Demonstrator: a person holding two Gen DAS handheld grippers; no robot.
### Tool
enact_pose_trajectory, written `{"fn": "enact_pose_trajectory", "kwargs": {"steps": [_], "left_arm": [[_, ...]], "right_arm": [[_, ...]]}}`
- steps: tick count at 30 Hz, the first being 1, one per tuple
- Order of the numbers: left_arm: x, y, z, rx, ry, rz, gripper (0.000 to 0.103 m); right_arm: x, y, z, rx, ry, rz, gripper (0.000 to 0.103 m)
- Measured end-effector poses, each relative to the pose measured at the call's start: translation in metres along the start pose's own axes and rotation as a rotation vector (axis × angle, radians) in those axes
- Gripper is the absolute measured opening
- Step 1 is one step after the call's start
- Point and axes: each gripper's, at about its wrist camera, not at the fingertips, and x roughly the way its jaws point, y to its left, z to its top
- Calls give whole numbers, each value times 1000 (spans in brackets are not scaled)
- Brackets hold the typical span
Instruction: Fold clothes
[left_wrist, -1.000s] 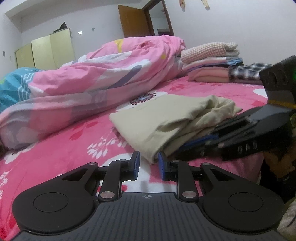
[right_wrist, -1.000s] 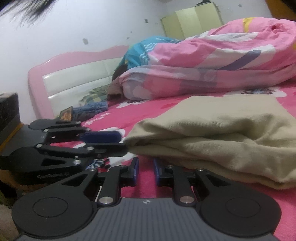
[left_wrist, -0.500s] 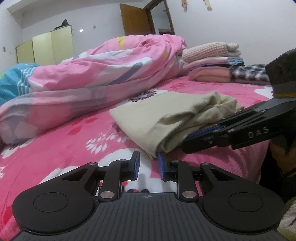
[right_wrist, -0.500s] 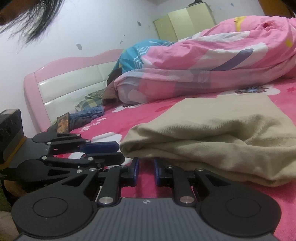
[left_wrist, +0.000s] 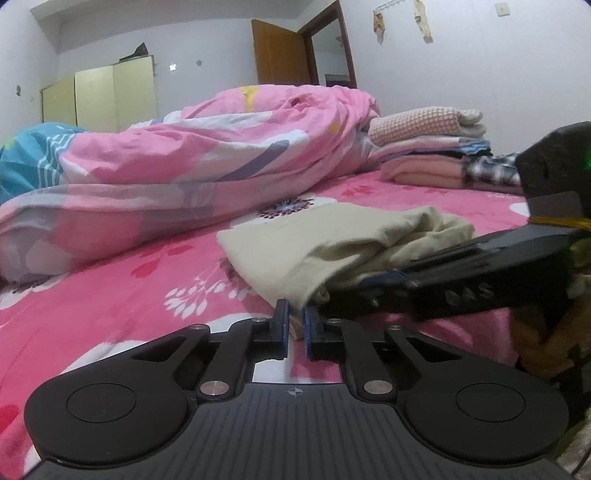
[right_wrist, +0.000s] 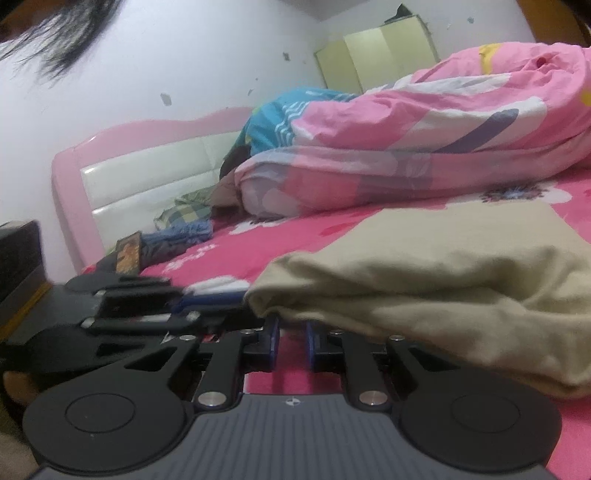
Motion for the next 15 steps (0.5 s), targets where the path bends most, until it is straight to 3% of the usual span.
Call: {"fn": "enact_pose_trajectory", "kwargs": {"steps": [8, 15], "left_arm": [[-1, -1, 1, 3, -5, -6, 3], [-2, -4, 3, 9, -10, -1, 0]], "right_arm": [[-7, -13, 1, 120, -36, 59, 9], [13, -19, 5, 184, -70, 32, 9]]}}
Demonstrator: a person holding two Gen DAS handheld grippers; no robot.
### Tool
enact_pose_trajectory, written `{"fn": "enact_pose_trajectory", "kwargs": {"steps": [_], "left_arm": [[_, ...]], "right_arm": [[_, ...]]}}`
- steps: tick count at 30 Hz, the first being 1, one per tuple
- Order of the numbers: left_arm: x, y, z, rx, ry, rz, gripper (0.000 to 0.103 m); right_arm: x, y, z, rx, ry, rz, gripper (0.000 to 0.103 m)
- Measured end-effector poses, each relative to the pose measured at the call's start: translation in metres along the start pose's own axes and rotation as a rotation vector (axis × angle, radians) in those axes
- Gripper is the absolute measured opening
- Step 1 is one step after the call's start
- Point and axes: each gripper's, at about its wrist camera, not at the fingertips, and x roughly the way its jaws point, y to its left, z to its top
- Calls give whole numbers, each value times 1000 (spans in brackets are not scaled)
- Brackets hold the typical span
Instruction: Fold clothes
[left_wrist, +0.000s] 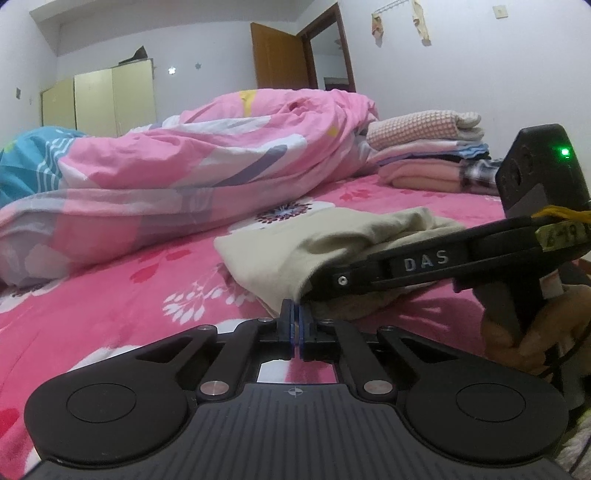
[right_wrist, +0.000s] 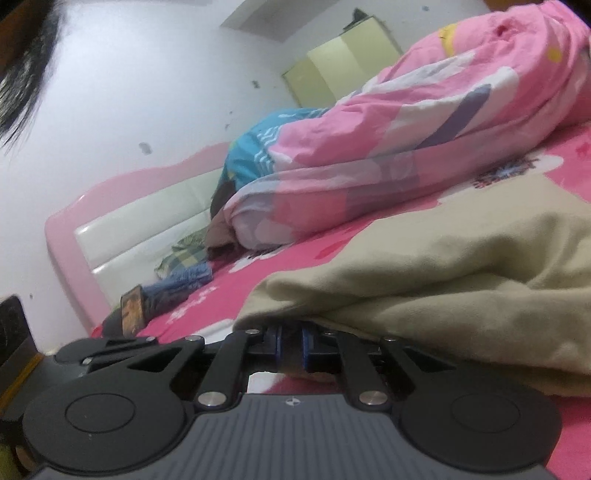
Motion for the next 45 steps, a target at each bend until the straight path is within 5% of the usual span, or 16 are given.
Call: {"fn": "enact_pose_trajectory", "kwargs": {"steps": [7, 22, 29, 33, 36, 42, 45], "left_arm": [[1, 1, 1, 1, 0, -5, 0], [-1, -5, 3, 30, 45, -8, 0], [-5, -3, 8, 6, 40, -33, 2], [4, -12, 12, 18, 35, -63, 3], [13, -18, 14, 23, 45, -79, 3], [16, -27, 16, 49, 48, -88, 8], [18, -29, 16, 52, 61, -81, 8]], "right_arm": [[-6, 9, -2, -52, 20, 1, 9], [11, 5, -3, 42, -44, -41, 10], [-37, 7, -7, -51, -10, -47, 13], [-62, 7, -7, -139, -32, -149, 13], [-58, -4, -3, -119, -70, -219, 13], [-75, -6, -1, -121, -72, -174, 13], [-92, -15, 0, -109, -89, -220, 13]]}}
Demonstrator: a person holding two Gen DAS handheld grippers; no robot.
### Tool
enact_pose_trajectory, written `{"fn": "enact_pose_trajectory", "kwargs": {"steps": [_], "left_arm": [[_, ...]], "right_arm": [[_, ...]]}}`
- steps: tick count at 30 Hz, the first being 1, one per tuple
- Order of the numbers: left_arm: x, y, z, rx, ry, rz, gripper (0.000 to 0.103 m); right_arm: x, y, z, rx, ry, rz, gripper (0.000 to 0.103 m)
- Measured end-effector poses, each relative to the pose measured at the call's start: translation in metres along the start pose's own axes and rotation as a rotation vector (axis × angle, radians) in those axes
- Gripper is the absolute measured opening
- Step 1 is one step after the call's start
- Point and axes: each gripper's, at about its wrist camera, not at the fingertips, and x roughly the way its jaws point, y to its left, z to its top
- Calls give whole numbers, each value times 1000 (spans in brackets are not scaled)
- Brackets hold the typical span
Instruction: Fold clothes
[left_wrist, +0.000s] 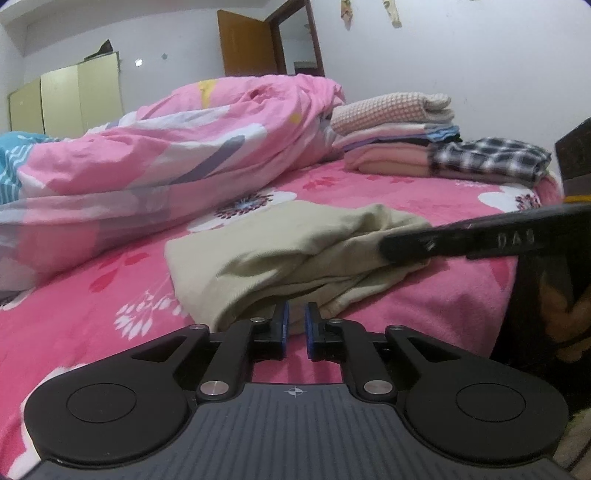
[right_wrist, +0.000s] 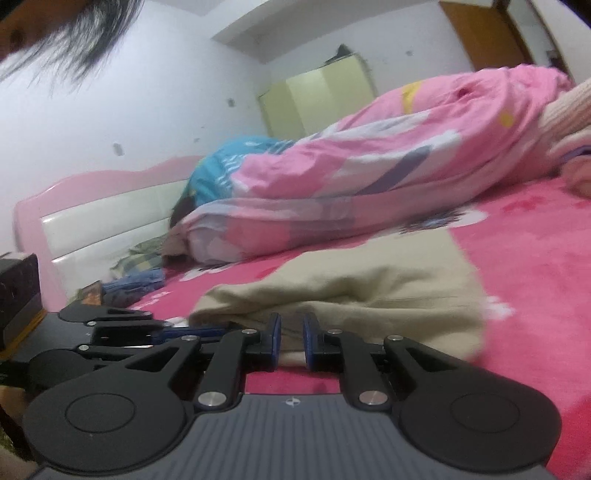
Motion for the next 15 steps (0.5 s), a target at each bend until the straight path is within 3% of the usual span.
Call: {"fn": "enact_pose_trajectory", "kwargs": {"steps": [4, 8, 15], "left_arm": [[-3, -4, 6, 18, -13, -5, 9], [-11, -10, 13, 51, -39, -7, 13], [-8, -10, 23, 79, -73, 13, 14]], "right_arm": [[10, -21, 0, 62, -12, -45, 11], [13, -15, 1, 34, -22, -51, 13], [-7, -5, 8, -56, -46, 18, 13]]}}
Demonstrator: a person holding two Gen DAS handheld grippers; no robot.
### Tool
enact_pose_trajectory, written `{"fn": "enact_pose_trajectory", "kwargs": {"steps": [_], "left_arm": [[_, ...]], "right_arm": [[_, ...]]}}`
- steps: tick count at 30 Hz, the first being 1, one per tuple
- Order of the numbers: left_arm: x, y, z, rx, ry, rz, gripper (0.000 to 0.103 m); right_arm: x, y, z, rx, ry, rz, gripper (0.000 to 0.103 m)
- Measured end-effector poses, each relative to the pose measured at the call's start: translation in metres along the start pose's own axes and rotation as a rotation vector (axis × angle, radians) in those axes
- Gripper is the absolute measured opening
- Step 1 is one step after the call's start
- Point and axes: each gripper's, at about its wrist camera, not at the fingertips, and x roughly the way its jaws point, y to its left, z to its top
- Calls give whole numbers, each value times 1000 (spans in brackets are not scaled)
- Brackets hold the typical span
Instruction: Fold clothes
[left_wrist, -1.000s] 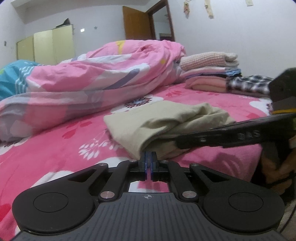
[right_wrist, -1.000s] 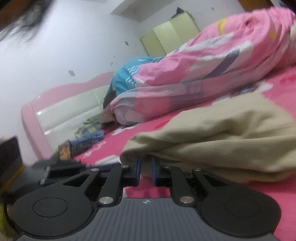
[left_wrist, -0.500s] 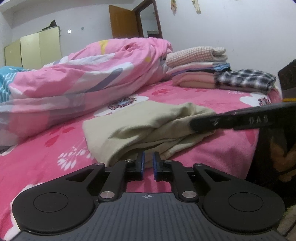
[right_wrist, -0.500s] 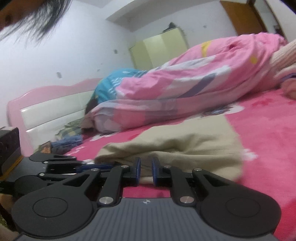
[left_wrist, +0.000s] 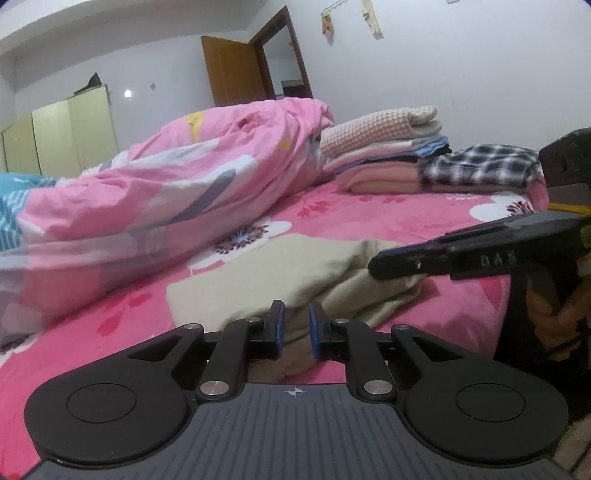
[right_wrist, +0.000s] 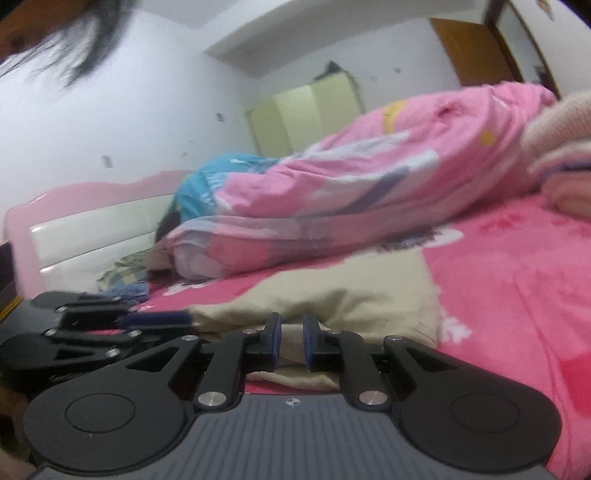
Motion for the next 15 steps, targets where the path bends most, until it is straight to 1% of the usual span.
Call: {"fn": "enact_pose_trajectory", "kwargs": {"steps": [3, 4, 6, 8, 10, 12, 13, 14, 15], "left_arm": [[2, 1, 3, -5, -16, 8, 14], [1, 1, 4, -3, -25, 9, 14], [4, 0, 6, 19, -38, 16, 14], [11, -3, 7, 61, -34, 27, 24], [21, -7, 4, 114, -10, 46, 24], [28, -9, 2, 130, 4, 50, 25], [29, -8, 2, 122, 7, 45, 20], [28, -7, 2, 108, 7, 32, 9], [26, -6, 2, 96, 3, 17, 6]], "right_arm": [[19, 10, -3, -59, 36, 27, 13], [26, 13, -4, -75, 51, 20, 13], [39, 18, -9, -93, 76, -21, 13], [43, 19, -11, -83, 67, -33, 13], [42, 17, -11, -61, 66, -30, 13], [41, 16, -10, -54, 67, -30, 13], [41, 16, -10, -55, 67, -31, 13], [41, 16, -11, -57, 65, -34, 13], [41, 16, -11, -58, 63, -37, 13]]}}
